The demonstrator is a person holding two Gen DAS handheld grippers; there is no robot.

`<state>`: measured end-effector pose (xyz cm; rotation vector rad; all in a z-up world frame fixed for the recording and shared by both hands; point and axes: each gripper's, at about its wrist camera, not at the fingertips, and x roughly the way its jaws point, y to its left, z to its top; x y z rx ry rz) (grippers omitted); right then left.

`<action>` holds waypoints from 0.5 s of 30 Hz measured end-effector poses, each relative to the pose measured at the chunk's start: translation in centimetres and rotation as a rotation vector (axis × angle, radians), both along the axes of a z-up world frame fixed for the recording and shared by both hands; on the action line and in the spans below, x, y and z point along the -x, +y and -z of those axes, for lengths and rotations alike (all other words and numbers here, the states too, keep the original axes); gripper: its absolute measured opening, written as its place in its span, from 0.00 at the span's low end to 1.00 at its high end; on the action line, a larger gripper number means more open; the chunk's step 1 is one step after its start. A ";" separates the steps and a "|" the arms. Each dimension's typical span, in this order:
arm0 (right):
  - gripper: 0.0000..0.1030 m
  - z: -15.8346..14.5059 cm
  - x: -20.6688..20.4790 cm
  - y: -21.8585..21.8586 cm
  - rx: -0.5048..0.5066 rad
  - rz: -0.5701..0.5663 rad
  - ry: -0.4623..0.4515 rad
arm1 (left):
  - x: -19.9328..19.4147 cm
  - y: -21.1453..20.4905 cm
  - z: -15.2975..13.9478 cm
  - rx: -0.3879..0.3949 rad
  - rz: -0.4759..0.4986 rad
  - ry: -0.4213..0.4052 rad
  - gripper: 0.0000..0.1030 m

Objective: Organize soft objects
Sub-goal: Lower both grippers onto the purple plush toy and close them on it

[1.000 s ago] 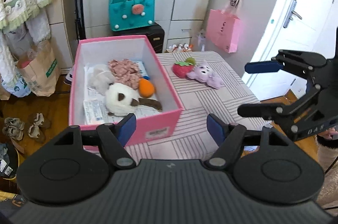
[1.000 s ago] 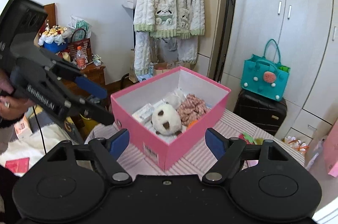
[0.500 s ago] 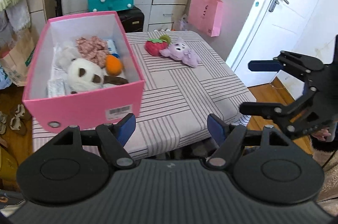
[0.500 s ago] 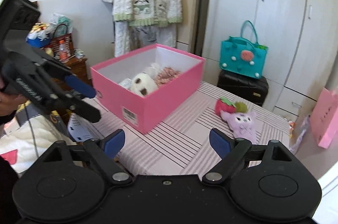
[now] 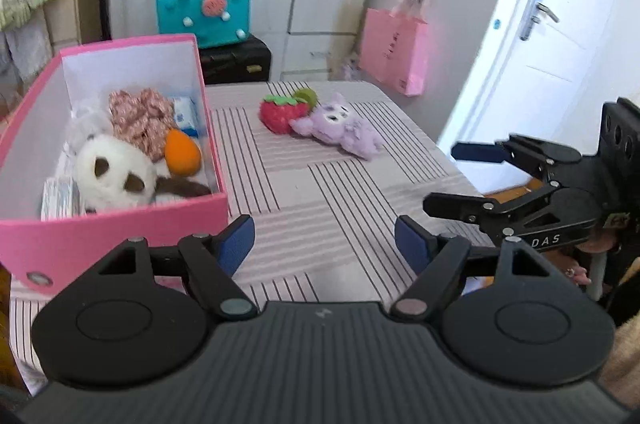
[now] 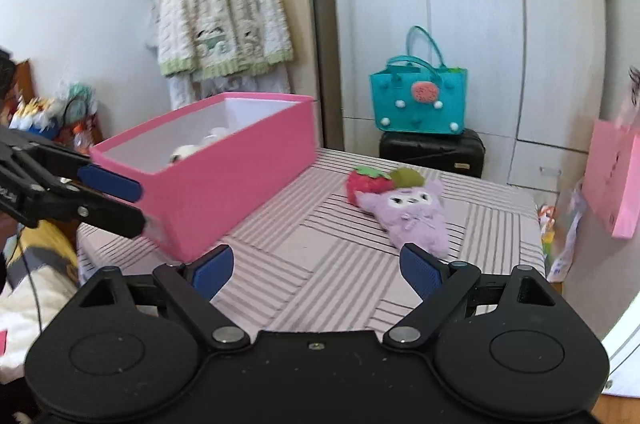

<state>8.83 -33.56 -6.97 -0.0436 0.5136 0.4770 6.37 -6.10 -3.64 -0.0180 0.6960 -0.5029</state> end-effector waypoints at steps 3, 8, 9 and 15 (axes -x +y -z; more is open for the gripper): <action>0.90 1.8 -1.9 -1.4 -0.021 0.075 0.026 | -0.6 -1.0 0.4 -0.001 -0.054 -0.044 0.77; 0.90 4.2 -5.2 -3.1 -0.060 0.141 0.105 | -2.6 -2.9 1.0 0.021 -0.054 -0.065 0.79; 0.90 4.6 -5.6 -3.3 -0.052 0.142 0.109 | -2.9 -3.4 1.2 0.022 -0.056 -0.073 0.80; 0.90 6.2 -8.5 -3.8 0.036 0.091 0.141 | -5.5 -6.4 2.4 0.068 -0.044 -0.067 0.83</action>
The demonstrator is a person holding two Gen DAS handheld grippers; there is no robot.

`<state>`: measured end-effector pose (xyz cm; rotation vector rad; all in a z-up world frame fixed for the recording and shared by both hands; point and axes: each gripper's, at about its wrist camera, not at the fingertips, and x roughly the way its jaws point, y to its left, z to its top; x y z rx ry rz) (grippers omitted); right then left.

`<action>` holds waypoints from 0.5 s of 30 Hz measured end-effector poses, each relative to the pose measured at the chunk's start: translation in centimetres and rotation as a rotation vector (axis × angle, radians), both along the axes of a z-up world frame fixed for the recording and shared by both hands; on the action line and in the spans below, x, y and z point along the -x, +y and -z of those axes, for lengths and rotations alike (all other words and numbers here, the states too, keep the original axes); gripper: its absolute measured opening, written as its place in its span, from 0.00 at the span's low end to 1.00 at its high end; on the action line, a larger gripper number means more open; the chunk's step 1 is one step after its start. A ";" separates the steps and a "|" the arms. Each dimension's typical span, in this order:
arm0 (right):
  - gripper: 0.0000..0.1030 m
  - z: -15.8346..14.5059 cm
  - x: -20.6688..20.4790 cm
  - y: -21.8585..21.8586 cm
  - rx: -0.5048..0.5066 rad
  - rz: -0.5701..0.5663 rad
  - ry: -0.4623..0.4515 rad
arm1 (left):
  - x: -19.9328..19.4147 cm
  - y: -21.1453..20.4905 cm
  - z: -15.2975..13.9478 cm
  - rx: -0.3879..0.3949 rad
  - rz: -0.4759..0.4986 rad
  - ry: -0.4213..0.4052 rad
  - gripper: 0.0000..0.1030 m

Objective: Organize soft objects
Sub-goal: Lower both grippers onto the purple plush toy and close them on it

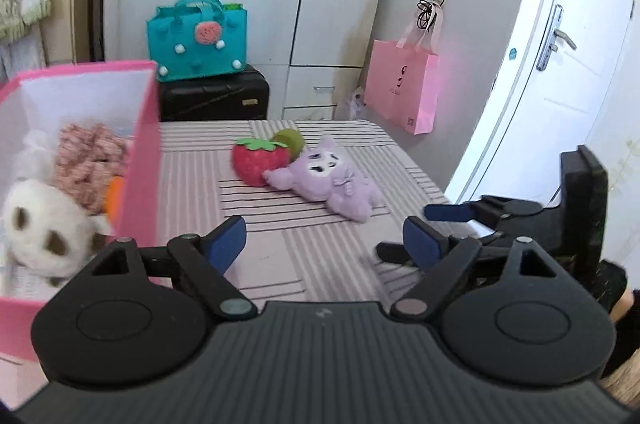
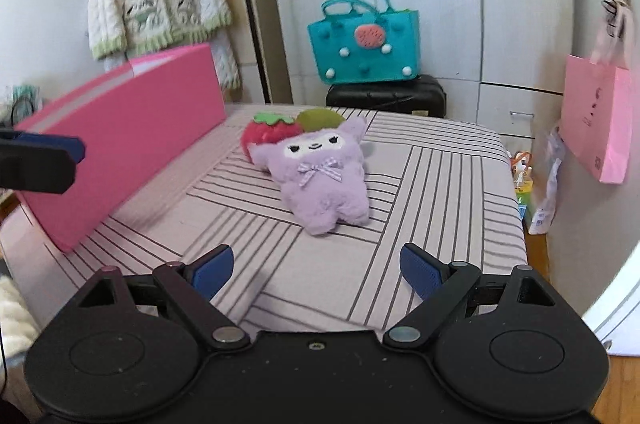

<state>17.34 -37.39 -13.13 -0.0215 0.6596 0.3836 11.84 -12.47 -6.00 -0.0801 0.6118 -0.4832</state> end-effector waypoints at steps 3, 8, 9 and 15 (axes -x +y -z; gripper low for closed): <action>0.90 -0.2 -1.5 0.7 0.030 -0.031 0.041 | -1.7 -1.2 1.2 0.040 -0.002 0.049 0.83; 0.90 -0.1 -3.4 1.9 0.087 -0.070 0.011 | -3.7 -2.3 2.4 0.083 -0.060 0.041 0.84; 0.90 0.0 -4.0 2.0 0.089 -0.076 0.014 | -4.2 -2.4 2.7 0.097 -0.068 0.040 0.84; 0.89 0.9 -6.7 2.1 0.074 -0.075 0.027 | -7.8 -3.4 4.9 0.130 -0.138 0.111 0.84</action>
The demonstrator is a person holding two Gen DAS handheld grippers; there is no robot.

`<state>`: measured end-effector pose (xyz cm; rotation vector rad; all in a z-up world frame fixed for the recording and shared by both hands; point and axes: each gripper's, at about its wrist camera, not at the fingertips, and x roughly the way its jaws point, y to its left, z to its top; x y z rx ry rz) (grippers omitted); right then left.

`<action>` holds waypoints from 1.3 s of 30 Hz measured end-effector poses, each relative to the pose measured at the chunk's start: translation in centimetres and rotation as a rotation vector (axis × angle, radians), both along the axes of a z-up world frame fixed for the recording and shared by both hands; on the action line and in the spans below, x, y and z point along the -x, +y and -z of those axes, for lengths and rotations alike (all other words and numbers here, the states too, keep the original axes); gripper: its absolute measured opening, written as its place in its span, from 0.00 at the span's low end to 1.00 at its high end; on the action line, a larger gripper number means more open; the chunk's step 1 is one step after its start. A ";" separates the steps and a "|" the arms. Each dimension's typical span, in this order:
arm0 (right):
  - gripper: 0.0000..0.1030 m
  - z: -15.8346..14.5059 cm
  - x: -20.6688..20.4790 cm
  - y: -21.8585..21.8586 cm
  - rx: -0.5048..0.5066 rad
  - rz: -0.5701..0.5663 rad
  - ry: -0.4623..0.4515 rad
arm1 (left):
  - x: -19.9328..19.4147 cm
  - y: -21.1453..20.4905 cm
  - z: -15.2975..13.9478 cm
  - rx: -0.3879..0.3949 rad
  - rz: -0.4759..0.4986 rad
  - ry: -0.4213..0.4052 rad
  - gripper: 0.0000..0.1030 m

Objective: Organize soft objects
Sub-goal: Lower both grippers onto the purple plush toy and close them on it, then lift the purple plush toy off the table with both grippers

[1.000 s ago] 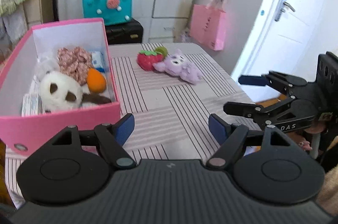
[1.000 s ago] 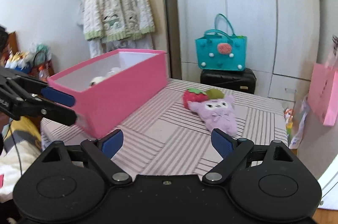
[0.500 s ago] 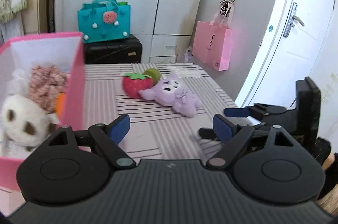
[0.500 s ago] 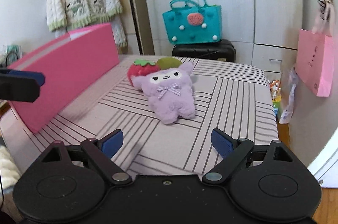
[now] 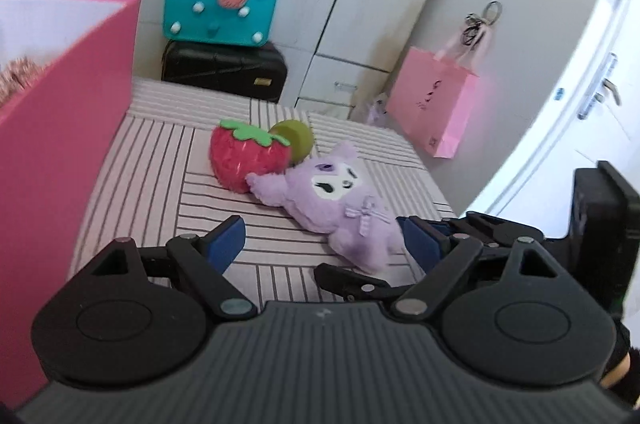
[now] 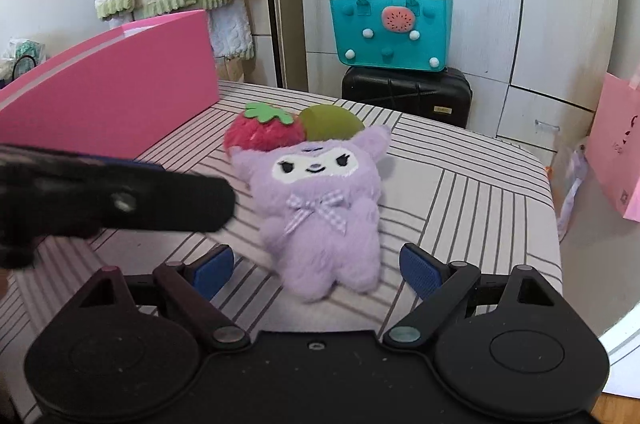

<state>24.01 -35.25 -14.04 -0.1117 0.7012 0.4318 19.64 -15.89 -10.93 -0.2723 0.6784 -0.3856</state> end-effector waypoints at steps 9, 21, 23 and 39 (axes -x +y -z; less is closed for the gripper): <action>0.57 -0.4 1.3 0.1 -0.018 0.030 -0.044 | -2.0 0.0 2.3 0.099 -0.004 0.086 0.82; 0.56 -0.1 6.1 1.9 -0.100 0.168 -0.022 | -0.2 -0.2 2.8 0.126 0.034 0.070 0.64; 0.56 0.0 6.5 2.1 -0.101 0.193 -0.028 | -0.1 -0.2 2.9 0.106 0.022 0.064 0.55; 0.56 0.2 7.4 3.6 -0.100 0.271 -0.051 | 0.8 0.2 2.3 0.076 0.048 0.070 0.41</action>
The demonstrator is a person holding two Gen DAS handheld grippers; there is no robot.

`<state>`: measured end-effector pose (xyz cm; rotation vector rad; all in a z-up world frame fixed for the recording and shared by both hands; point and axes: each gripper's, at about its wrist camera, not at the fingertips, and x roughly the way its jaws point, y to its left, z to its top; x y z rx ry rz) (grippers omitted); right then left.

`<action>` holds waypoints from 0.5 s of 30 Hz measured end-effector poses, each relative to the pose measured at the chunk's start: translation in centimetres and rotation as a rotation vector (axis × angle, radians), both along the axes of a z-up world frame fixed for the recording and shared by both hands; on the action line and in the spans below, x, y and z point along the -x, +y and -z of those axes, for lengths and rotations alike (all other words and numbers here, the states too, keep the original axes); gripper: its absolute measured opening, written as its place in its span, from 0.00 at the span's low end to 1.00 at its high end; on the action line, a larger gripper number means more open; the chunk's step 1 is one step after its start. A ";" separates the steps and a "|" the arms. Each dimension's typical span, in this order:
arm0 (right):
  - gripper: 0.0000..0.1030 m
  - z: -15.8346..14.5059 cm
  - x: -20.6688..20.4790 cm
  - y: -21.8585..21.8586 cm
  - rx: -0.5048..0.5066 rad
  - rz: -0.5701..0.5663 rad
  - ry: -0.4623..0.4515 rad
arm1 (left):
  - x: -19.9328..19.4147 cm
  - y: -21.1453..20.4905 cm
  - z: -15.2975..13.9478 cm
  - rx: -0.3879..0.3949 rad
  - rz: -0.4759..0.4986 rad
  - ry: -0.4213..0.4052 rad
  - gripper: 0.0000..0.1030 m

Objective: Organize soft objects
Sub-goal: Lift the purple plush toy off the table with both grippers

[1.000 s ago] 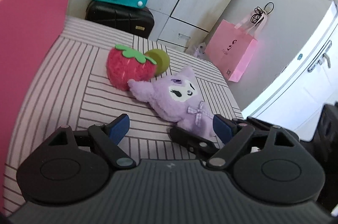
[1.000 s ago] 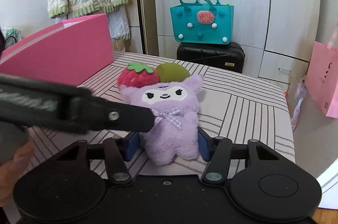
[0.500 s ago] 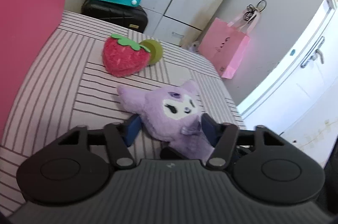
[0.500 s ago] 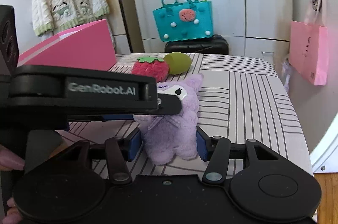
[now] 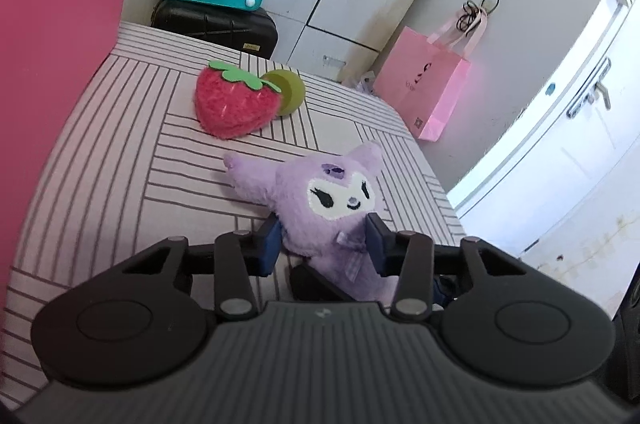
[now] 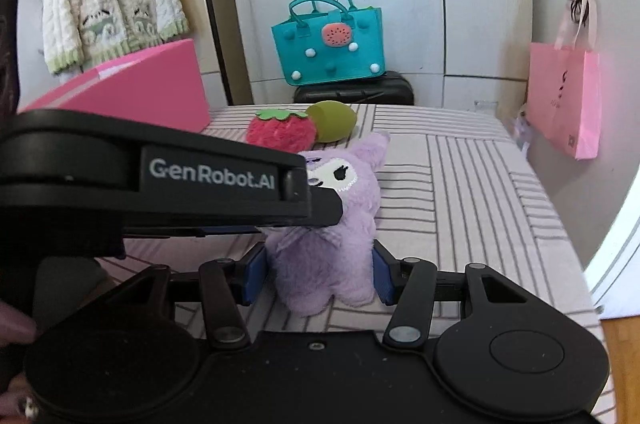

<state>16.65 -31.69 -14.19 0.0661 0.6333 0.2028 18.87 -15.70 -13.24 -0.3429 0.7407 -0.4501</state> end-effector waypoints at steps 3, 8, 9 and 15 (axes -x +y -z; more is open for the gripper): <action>0.56 -0.1 0.5 0.0 -0.028 0.008 0.008 | 0.2 0.2 -0.2 0.003 0.018 0.011 0.41; 0.56 -0.7 1.6 0.5 -0.018 0.017 0.027 | 1.2 0.4 -0.6 0.001 0.046 0.013 0.41; 0.57 -0.9 1.8 0.6 -0.015 0.023 0.037 | 1.4 0.4 -0.7 0.002 0.050 0.017 0.41; 0.59 -1.8 3.7 1.4 -0.043 0.012 0.087 | 2.9 1.5 -1.5 0.001 0.070 0.079 0.41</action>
